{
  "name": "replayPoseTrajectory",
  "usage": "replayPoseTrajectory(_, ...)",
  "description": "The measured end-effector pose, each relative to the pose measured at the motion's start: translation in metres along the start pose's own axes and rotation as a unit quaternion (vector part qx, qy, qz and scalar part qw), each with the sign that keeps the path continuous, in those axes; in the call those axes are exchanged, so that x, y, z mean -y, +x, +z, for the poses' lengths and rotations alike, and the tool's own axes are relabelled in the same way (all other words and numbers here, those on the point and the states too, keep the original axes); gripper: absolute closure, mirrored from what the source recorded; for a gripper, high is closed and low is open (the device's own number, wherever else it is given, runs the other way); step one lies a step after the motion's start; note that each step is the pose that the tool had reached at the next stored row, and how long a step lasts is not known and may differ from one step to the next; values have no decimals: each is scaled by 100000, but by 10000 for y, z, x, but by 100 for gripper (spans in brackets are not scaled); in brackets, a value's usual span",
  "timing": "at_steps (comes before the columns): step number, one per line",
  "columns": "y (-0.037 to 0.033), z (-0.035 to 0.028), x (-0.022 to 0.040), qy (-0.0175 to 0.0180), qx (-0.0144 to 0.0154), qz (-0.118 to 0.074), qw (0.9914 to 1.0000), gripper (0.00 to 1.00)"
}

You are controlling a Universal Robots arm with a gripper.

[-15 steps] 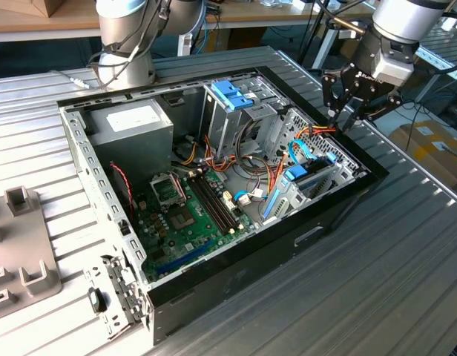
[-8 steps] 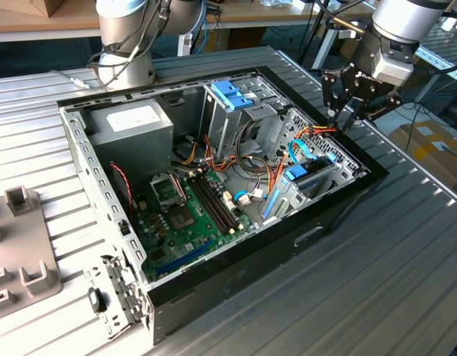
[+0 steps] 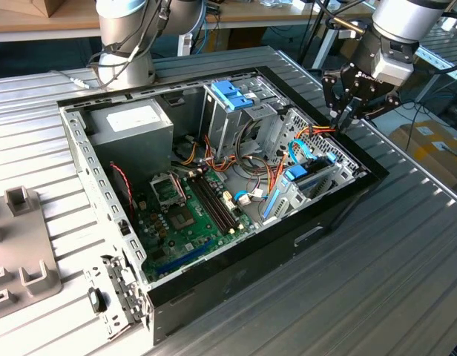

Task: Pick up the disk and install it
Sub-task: 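Insert the second disk wire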

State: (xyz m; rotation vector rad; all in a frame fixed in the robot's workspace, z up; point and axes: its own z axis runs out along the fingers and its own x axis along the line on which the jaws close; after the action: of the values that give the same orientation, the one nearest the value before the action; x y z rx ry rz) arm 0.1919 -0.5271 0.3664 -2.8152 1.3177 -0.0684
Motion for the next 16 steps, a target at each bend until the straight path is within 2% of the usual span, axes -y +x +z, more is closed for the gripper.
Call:
replayPoseTrajectory(9, 1, 3, 7, -8, 3, -328, 99999, 73)
replayPoseTrajectory(11, 3, 7, 10, 14, 52, -1857, 99983, 73)
replayPoseTrajectory(13, 2, 8, 12, 68, 155, -3989, 99920, 73)
replayPoseTrajectory(16, -2, 8, 17, 106, 224, -5402, 99854, 73)
